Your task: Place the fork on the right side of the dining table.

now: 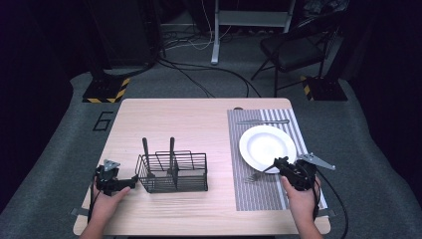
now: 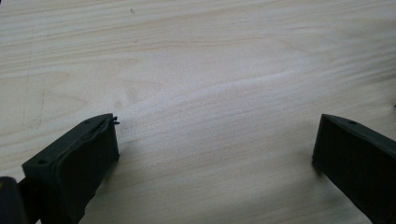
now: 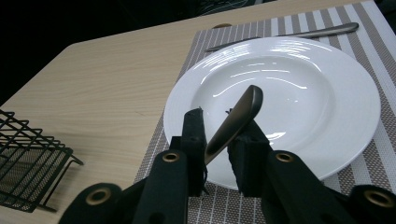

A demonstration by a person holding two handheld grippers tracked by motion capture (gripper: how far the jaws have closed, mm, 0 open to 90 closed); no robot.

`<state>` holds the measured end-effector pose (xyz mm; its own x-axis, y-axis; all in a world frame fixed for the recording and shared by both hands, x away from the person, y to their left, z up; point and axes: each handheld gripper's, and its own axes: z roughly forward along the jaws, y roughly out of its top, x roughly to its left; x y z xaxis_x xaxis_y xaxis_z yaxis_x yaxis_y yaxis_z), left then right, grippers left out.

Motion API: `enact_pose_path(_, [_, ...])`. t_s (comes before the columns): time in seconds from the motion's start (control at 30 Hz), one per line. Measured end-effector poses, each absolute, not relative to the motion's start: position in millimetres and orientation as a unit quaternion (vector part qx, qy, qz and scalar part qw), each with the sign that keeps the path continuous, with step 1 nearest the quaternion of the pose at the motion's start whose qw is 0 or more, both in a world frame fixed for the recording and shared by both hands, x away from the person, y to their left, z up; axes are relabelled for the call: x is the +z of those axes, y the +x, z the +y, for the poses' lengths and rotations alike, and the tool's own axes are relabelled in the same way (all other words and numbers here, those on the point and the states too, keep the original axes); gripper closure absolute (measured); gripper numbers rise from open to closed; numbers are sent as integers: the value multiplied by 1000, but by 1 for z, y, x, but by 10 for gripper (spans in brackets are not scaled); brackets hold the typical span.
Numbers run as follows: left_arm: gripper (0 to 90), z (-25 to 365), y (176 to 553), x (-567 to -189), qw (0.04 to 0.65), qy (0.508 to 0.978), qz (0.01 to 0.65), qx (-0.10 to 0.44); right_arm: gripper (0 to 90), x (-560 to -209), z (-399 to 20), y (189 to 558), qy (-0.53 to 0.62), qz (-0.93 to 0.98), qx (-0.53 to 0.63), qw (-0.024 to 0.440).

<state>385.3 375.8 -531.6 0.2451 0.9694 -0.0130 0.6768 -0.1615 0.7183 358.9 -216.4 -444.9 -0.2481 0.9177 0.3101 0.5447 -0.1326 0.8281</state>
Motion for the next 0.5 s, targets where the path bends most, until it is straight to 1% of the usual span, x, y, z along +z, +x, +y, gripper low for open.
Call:
enact_pose_path(0.3, [0, 376, 385, -532, 311, 725, 568, 235, 727, -453, -228, 360, 595, 626, 465, 192])
enact_pose_path(0.4, [0, 376, 385, -532, 311, 725, 568, 235, 697, -455, -232, 360, 598, 623, 467, 189])
enact_pose_path(0.5, [0, 376, 385, -532, 311, 725, 568, 235, 695, -457, -234, 359, 602, 620, 468, 187])
